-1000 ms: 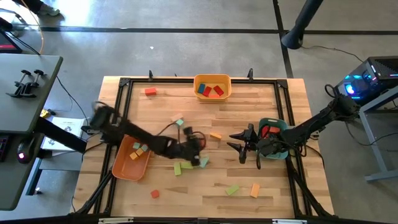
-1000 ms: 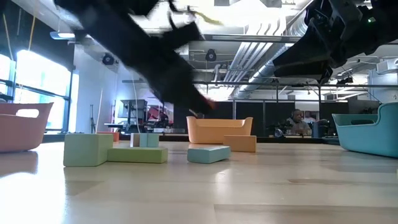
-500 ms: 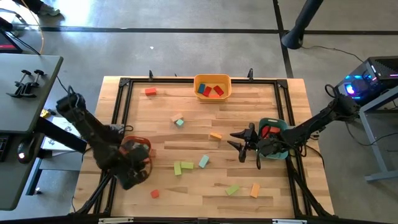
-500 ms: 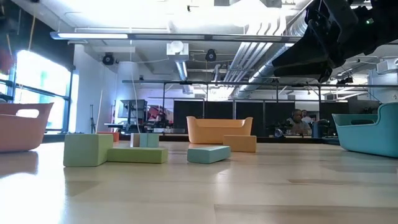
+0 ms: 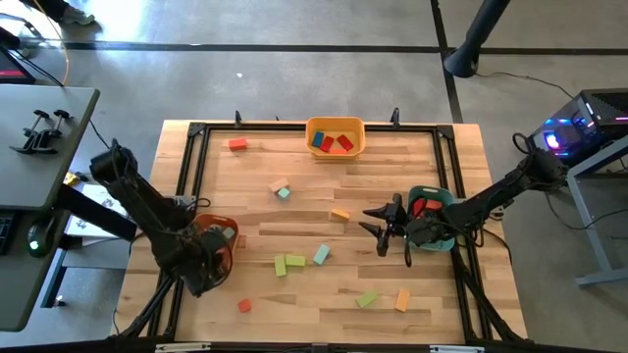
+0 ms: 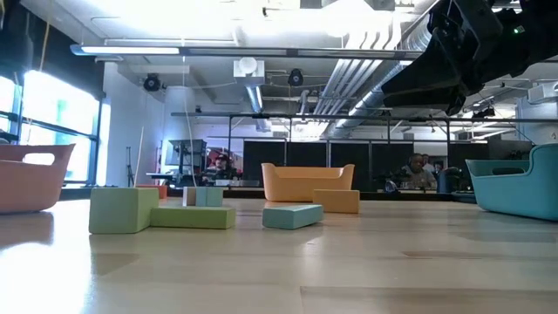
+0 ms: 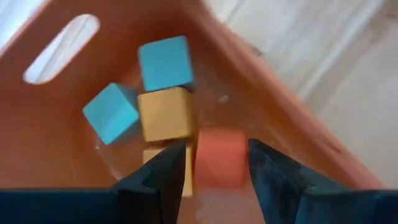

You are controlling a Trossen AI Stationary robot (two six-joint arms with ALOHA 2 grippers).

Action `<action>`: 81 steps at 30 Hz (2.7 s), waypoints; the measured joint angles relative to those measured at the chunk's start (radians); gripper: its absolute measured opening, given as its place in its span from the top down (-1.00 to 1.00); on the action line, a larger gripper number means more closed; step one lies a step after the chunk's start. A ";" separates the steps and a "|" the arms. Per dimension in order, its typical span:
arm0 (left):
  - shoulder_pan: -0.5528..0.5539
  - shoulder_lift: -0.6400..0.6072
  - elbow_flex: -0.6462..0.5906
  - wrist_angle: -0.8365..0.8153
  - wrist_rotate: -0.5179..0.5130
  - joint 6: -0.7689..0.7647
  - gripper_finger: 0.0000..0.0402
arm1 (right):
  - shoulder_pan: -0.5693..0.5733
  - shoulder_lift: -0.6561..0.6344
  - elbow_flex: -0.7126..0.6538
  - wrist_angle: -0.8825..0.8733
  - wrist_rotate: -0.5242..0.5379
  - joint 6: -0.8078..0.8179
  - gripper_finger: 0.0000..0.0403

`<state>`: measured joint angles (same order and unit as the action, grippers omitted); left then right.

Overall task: Sort blocks by size
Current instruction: Put the orange square block into the orange bin, then put the yellow thin rectangular block into the yellow bin

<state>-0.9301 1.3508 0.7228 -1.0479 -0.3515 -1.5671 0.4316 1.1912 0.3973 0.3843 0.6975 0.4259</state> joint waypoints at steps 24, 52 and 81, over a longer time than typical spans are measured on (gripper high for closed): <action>0.117 -0.047 0.071 0.425 -0.768 0.598 0.18 | 0.000 0.000 0.000 0.000 -0.001 0.012 0.14; 0.717 0.563 0.018 2.049 0.055 1.452 0.18 | -0.320 0.381 0.086 0.046 -0.403 -0.090 -0.06; 0.650 0.249 0.018 1.322 -0.239 1.394 0.18 | -0.936 0.412 0.652 -0.699 -0.453 -0.254 0.73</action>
<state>-0.2797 1.5997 0.7410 0.2744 -0.5902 -0.1734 -0.5041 1.6030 1.0488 -0.3147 0.2443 0.1724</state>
